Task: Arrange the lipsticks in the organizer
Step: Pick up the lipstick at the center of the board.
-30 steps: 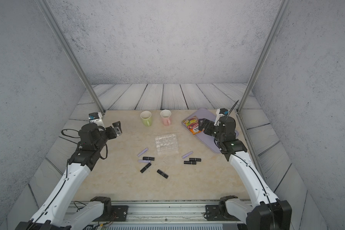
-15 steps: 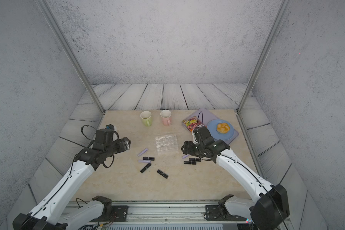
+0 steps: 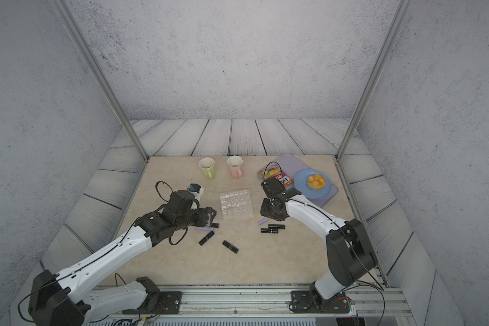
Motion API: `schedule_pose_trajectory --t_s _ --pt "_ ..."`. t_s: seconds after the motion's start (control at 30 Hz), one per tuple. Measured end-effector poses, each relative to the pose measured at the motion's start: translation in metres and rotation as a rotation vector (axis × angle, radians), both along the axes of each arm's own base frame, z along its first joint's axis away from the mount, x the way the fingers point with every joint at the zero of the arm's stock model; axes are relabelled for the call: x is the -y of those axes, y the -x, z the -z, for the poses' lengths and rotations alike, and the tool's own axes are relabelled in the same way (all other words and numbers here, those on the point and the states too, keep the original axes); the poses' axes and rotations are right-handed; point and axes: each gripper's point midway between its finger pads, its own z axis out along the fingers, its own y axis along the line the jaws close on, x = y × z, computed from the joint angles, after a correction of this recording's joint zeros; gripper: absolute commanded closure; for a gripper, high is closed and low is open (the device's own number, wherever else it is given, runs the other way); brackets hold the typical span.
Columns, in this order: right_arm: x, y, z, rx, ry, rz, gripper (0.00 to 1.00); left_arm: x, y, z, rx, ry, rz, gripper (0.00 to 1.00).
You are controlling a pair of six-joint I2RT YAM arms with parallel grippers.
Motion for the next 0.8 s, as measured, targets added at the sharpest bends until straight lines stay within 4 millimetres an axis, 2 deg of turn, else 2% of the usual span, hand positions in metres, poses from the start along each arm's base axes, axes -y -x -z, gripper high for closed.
schedule_pose_trajectory --t_s 0.1,0.37,0.8 --pt "0.0 -0.007 0.01 -0.016 0.018 0.021 0.55 0.003 -0.001 0.001 0.029 -0.005 0.006 0.23" --pt "0.01 -0.012 0.043 -0.089 0.056 0.092 0.44 -0.017 0.0 0.002 0.117 -0.039 -0.042 0.21" --pt "0.011 -0.019 0.05 -0.095 0.053 0.128 0.5 -0.02 -0.004 -0.004 0.15 -0.037 -0.062 0.22"
